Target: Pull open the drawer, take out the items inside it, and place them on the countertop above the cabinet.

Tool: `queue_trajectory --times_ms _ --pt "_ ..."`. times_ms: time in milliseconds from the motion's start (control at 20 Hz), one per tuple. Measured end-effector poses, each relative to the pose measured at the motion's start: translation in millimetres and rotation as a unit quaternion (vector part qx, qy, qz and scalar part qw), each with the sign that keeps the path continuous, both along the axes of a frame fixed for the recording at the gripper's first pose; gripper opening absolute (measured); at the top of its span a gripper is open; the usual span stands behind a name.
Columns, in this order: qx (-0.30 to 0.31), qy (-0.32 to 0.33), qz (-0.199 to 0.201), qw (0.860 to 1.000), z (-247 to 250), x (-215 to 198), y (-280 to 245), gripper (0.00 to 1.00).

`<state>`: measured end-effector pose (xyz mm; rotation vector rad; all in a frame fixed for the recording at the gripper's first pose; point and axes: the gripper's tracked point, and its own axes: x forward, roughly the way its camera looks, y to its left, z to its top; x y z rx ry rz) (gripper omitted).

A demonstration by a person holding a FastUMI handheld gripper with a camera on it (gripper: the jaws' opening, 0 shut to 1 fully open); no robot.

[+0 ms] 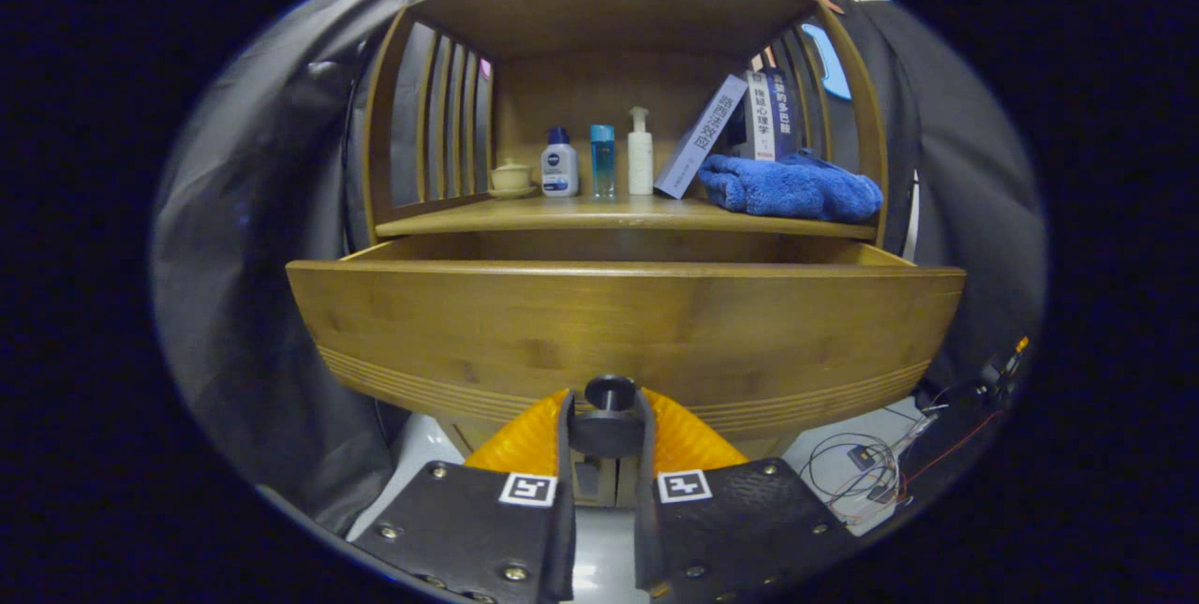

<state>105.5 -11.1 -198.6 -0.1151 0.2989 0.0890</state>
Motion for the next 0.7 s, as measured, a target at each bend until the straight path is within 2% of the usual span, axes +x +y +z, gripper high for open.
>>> queue_trajectory --times_ms 600,700 --pt "0.028 -0.002 -0.001 1.0 -10 -63 -3 0.25" --pt "0.048 0.003 0.0 0.999 -12 -77 -3 0.25"
